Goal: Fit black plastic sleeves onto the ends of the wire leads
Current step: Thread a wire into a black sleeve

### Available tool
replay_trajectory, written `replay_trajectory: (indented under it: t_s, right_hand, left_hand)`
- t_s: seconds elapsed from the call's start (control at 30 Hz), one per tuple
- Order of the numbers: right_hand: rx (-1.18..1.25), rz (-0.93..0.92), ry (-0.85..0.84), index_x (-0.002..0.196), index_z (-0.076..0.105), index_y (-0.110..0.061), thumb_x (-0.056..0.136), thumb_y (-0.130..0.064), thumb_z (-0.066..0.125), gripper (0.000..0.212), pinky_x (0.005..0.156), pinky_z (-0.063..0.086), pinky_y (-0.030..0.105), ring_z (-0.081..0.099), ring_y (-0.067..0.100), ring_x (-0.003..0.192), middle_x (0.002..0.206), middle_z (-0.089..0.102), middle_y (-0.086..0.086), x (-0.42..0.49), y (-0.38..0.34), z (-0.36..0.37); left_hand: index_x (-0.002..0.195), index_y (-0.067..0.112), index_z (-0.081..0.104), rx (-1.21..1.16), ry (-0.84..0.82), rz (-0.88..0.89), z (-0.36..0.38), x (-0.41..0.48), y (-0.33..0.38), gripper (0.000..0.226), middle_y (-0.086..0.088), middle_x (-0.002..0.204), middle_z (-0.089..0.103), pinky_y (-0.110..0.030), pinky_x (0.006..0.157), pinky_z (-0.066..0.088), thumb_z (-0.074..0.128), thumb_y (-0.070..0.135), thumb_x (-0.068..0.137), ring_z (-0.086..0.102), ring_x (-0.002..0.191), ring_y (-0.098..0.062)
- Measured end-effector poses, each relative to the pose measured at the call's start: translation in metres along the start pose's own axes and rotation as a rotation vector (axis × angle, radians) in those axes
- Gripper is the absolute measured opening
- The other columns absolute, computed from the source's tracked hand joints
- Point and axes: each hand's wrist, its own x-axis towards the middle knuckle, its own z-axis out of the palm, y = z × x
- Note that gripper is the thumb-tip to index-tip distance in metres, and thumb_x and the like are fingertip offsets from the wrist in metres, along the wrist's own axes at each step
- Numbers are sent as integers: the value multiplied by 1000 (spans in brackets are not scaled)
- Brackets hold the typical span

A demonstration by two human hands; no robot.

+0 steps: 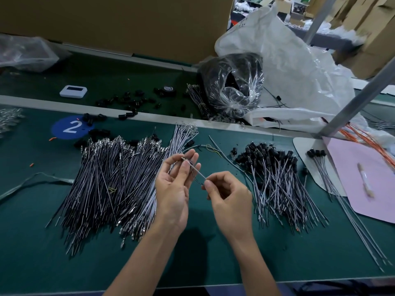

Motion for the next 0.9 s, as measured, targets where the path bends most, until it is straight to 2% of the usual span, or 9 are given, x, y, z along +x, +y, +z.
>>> replay_trajectory:
  t_s: [0.13,0.23,0.4,0.53,0.67,0.8,0.9]
  right_hand:
    - [-39,-24,11,77,65,-20,86,-4,69,19,62,49,14,64,7,63,71,69,-8,3,1,0]
    - [30,13,105,78,66,-20,87,-4,69,19,63,52,19,64,8,62,72,70,-7,5,3,-1]
    - [89,12,268,78,64,-20,88,-3,68,20,61,52,19,65,9,57,73,70,-8,7,3,2]
    - [79,3,251,79,65,-17,87,-2,69,17,60,51,18,66,10,58,72,70,-9,5,4,6]
    - [53,-18,251,81,67,-15,86,-2,70,13,64,53,21,67,11,63,70,69,-7,4,6,6]
    - [16,-50,244,81,67,-16,85,-3,71,14,66,55,22,68,10,67,71,69,-9,5,7,7]
    - [-15,-79,239,80,67,-17,84,-3,72,16,65,52,17,67,7,67,70,69,-10,3,8,9]
  left_hand:
    - [99,5,54,-16,24,44,-2,2,-4,12,-11,104,73,-21,78,56,45,-4,97,68,107,-21]
    - [100,6,54,-21,-9,7,-4,3,-6,13,-10,105,74,-23,79,57,45,-3,98,69,107,-22]
    - [102,9,54,-9,-59,-76,-5,-1,-10,11,-10,112,72,-27,79,58,52,3,93,70,103,-23]
    - [107,8,52,-51,-77,-98,-3,-5,-14,21,-13,109,73,-26,78,58,56,4,87,71,98,-22]
    - [101,8,56,23,-105,-93,-4,-3,-12,23,-15,111,72,-32,91,56,61,8,79,68,101,-22]
    - [99,5,64,214,-122,-97,-7,-5,-17,19,-9,106,73,-27,84,54,62,5,81,66,95,-17]
    - [98,3,66,166,-83,-134,-8,-7,-18,17,-11,95,71,-25,80,57,64,5,81,66,88,-19]
